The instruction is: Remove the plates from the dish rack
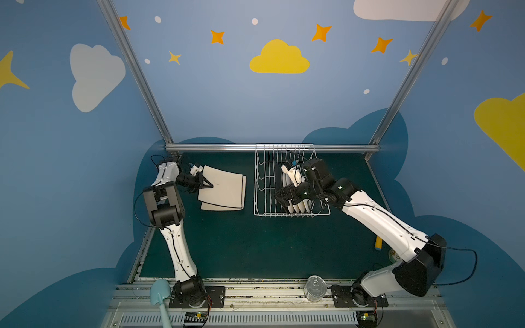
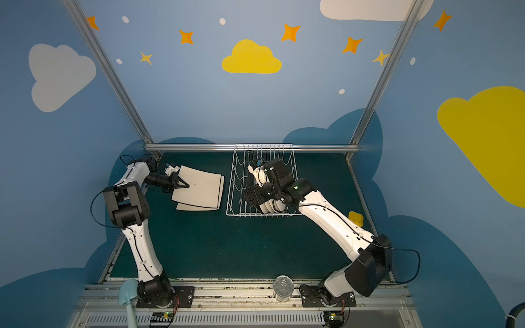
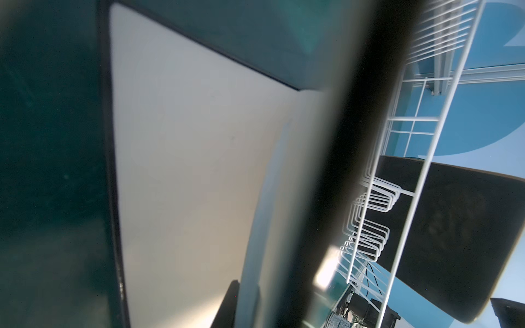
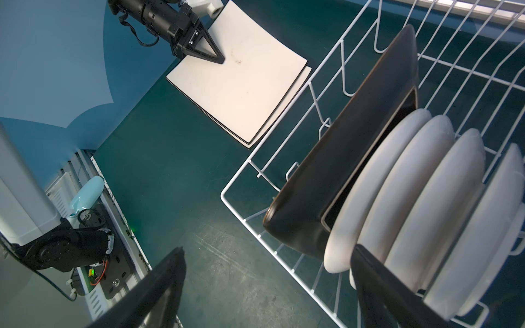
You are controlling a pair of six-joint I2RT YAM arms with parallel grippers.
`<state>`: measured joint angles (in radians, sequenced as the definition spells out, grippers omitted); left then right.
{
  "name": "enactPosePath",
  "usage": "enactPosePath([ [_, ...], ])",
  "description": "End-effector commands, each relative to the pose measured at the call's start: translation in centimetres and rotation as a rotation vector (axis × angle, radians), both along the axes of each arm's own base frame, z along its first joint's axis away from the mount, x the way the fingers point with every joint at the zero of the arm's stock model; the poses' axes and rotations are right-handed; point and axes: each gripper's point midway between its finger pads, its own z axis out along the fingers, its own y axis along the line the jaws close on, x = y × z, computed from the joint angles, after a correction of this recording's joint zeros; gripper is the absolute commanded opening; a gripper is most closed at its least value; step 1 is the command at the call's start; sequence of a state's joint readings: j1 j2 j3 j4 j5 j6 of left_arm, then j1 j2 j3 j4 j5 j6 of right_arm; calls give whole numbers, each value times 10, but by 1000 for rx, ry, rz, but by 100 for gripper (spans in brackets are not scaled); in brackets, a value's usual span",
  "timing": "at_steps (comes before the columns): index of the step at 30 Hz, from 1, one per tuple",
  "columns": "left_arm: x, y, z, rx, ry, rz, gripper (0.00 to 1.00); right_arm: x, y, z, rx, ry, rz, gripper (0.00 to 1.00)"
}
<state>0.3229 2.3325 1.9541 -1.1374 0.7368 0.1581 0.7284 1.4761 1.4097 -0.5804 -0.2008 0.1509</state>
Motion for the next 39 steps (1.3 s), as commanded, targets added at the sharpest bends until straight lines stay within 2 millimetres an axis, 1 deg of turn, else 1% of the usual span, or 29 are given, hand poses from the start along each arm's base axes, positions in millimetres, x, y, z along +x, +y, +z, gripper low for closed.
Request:
enactPosePath([
  [1,0,-4,10,-19,-13,-14,25,2,6,4,6,-13,10,90],
  [5,1,0,7,-7,-1,-11,26,2,6,5,11,-13,10,90],
  [9,-1,4,2,6,16,-8,29,0,6,2,9,-3,10,90],
  [11,-1,4,2,10,18,-7,30,0,6,3,13,-5,10,90],
  [16,-1,5,-2,12,27,-1,35,0,5,5,25,-13,-1,90],
  [24,-3,9,-9,34,47,6,39,0,4,7,29,-22,-5,90],
  [32,-3,15,-13,55,64,20,48,1,4,8,29,-28,-4,90],
  [39,-3,21,-15,78,76,33,53,1,3,8,26,-28,-7,90],
])
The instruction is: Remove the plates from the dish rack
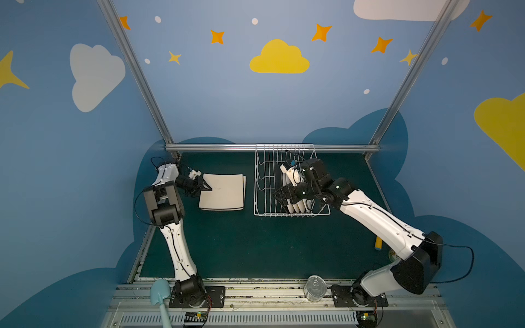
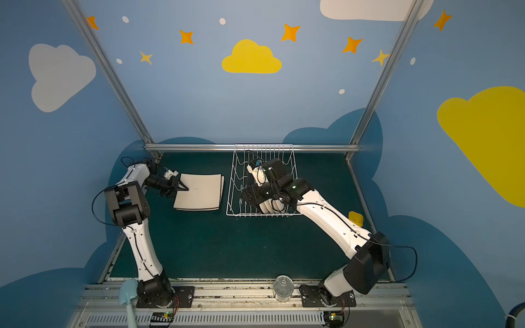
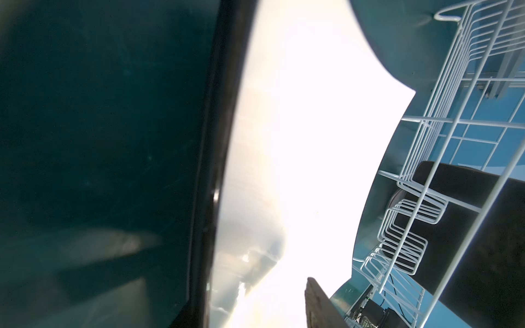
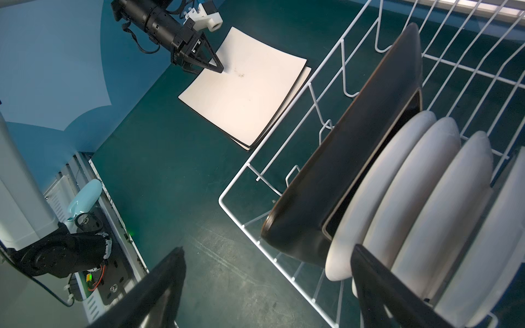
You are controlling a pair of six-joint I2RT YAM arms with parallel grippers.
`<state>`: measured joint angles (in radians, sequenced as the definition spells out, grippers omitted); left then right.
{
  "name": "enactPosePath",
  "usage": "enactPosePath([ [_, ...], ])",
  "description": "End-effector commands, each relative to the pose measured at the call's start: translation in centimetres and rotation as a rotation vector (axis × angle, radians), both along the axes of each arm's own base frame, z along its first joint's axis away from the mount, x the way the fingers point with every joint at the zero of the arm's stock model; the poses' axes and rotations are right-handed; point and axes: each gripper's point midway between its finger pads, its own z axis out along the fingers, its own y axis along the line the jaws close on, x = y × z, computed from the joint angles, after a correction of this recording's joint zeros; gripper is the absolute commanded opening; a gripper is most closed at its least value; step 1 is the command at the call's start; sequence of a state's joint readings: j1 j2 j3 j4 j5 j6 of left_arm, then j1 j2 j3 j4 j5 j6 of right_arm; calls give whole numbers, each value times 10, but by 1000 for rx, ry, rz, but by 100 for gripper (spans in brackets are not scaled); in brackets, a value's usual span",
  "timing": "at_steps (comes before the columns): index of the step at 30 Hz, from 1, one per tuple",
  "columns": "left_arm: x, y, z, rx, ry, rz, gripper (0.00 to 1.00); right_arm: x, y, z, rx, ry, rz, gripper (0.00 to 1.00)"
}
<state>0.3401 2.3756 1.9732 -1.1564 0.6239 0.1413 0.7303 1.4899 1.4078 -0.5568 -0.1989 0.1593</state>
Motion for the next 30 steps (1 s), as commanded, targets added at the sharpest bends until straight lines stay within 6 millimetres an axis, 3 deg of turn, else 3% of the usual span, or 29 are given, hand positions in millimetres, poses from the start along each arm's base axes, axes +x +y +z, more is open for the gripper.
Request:
enactPosePath([
  [1,5,1,12,-9,-13,11,54,-3,0,10,19,-27,1,90],
  [12,7,10,11,45,-6,34,67,-3,-1,11,18,-29,-1,90],
  [15,8,13,19,69,-12,49,68,-3,-2,12,17,-33,-2,90],
  [21,11,14,59,107,-105,83,79,-1,-3,17,15,-60,-5,90],
  [27,4,-4,118,127,-267,95,89,3,-5,28,16,-87,-20,90],
  [30,3,-22,151,94,-362,115,94,3,-7,35,28,-105,-35,90],
])
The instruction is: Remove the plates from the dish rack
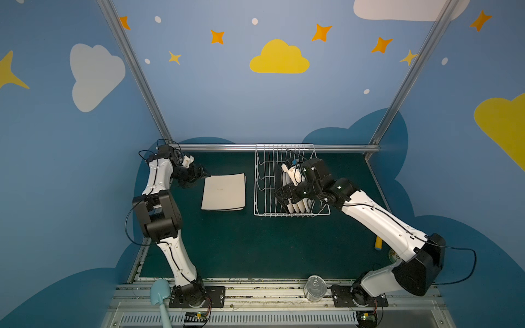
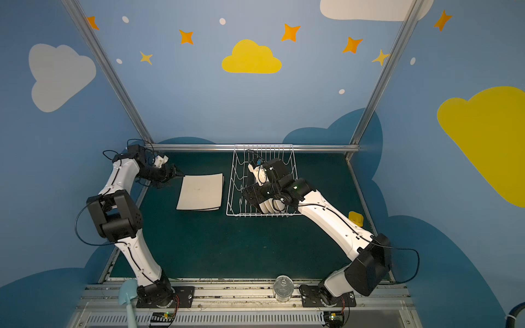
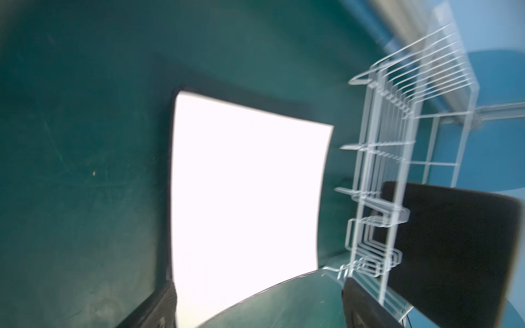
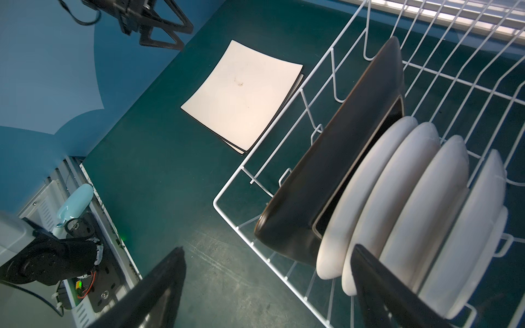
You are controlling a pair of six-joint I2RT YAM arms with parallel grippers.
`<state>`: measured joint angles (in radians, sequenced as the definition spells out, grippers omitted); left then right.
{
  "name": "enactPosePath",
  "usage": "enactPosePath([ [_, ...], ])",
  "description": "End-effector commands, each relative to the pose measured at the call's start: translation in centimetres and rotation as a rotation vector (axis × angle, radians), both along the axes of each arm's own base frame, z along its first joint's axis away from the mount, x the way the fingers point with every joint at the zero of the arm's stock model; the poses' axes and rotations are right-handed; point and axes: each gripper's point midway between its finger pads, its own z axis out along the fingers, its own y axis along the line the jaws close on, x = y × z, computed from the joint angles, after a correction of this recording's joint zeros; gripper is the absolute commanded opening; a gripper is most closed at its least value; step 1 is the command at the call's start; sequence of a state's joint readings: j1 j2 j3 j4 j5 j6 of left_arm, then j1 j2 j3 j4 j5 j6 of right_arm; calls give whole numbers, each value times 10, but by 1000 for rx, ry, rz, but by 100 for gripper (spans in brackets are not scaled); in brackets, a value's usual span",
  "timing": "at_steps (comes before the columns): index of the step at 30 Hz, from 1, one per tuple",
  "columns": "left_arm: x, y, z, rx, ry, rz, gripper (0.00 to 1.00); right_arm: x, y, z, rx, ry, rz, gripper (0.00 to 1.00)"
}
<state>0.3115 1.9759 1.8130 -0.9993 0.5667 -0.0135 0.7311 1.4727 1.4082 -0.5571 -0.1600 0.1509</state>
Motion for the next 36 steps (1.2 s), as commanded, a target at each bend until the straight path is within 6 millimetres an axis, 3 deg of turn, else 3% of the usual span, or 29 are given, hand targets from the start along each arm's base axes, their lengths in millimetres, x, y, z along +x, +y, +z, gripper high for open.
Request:
enactPosePath([
  [1,5,-24,38,-44,-128,6,97,2,-4,31,43,-79,-20,90],
  [9,-6,-103,110,-9,-369,-48,99,7,-16,45,71,-128,-89,90],
  [14,-22,-148,133,-47,-429,-96,99,9,-31,46,69,-147,-145,90],
  [19,-40,-198,129,-3,-432,-205,99,10,-46,42,89,-146,-200,90],
  [30,-68,-286,108,47,-354,-323,96,-1,-82,29,120,-100,-272,90],
  [34,-67,-310,96,68,-324,-358,91,-2,-95,22,112,-78,-306,90],
  [36,-62,-312,86,118,-308,-358,86,-2,-99,20,112,-71,-311,90],
])
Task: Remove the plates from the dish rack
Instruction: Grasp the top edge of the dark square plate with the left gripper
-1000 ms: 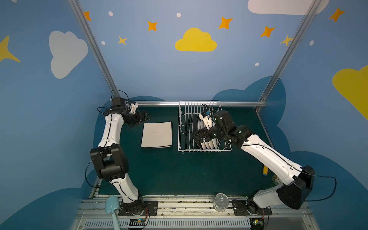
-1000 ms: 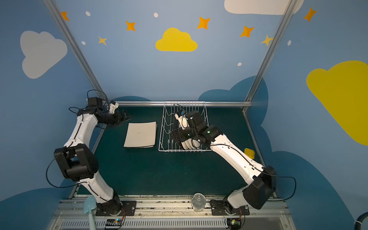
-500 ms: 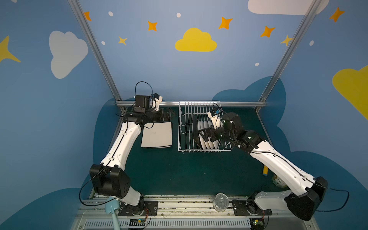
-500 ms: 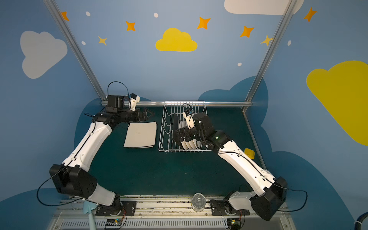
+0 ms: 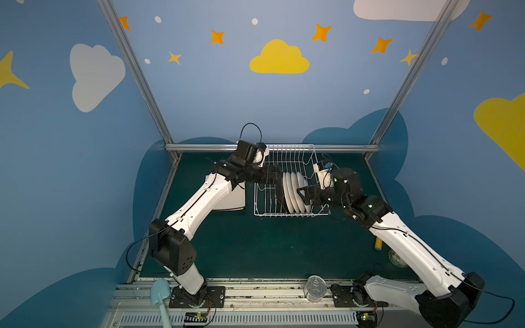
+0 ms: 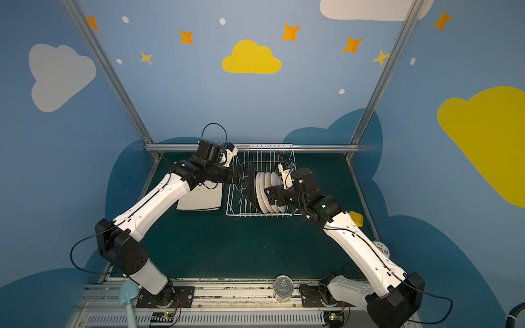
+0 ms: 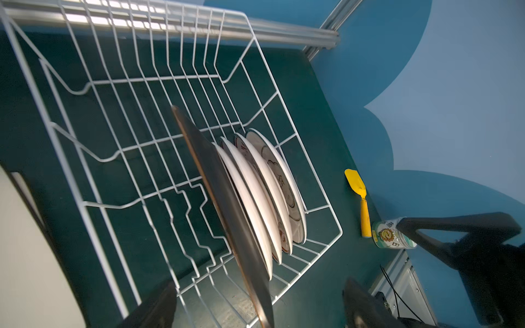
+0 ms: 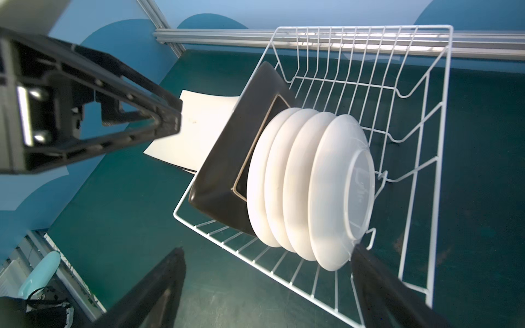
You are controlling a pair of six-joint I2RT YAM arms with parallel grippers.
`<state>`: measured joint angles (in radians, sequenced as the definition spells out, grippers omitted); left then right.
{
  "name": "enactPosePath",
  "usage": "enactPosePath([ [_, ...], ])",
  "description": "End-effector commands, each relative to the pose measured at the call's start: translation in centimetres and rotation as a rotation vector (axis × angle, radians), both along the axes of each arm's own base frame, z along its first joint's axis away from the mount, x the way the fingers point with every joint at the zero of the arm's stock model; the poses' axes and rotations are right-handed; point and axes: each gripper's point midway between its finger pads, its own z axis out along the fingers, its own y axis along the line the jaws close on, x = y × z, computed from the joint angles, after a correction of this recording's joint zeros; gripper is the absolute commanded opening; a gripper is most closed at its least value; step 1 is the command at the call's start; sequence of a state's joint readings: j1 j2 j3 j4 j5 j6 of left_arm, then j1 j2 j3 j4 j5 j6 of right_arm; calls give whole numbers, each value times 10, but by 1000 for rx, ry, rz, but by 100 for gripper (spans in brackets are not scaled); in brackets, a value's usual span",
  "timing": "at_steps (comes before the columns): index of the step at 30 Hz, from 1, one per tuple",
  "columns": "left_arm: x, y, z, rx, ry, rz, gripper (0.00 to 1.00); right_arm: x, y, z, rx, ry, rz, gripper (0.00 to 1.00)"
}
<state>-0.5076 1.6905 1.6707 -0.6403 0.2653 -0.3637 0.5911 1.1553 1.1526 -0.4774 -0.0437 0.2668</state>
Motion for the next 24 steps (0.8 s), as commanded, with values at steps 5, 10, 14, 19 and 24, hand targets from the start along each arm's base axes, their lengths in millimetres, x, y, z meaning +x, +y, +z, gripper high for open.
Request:
enactPosePath([
  [5,17,4,-25,114,30,57,75,-3,-11,-1,13,13,-25,90],
  [10,31,1,-42,136,35,82,59,-1,-12,2,19,-5,-23,90],
  [14,39,-2,-53,156,45,79,54,0,-12,5,8,-14,-16,90],
  [19,49,-6,-64,180,48,73,50,3,-12,6,11,-18,-16,90],
  [24,60,-6,-73,217,48,84,48,5,-9,5,25,-14,-14,90],
])
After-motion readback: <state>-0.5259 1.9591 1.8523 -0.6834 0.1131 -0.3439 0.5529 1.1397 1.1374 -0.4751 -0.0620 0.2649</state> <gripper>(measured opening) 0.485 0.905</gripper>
